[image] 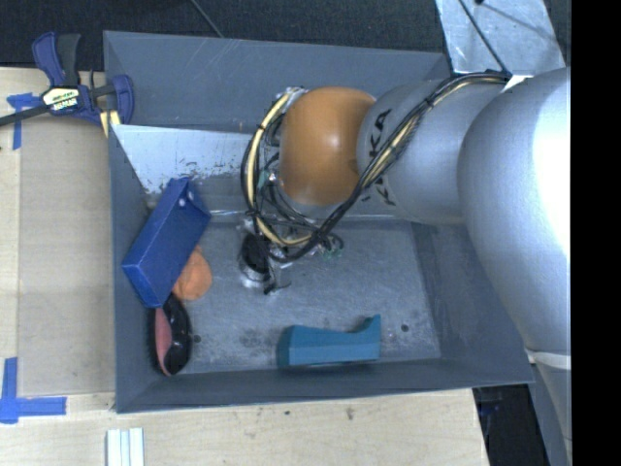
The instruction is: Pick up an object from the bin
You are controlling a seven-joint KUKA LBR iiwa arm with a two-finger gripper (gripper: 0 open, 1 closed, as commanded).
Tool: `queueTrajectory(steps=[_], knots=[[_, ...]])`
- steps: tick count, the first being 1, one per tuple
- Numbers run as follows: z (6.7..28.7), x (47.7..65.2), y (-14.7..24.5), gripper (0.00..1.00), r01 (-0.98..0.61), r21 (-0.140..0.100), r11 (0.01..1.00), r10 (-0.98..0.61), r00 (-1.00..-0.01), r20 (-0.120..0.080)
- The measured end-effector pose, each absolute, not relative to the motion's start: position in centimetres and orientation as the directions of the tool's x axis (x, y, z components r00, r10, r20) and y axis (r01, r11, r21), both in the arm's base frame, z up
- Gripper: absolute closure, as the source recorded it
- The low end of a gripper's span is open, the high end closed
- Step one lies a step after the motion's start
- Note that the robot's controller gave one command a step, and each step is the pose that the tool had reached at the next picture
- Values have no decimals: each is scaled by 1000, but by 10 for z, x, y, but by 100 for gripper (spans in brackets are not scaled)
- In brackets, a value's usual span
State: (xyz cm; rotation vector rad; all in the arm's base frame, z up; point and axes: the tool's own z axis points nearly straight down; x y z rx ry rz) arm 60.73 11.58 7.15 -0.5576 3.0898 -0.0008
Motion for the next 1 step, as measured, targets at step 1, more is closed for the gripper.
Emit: queueTrajectory(steps=[1], knots=[[276,582,93,100,-357,-3,934,-357,-934,-10]])
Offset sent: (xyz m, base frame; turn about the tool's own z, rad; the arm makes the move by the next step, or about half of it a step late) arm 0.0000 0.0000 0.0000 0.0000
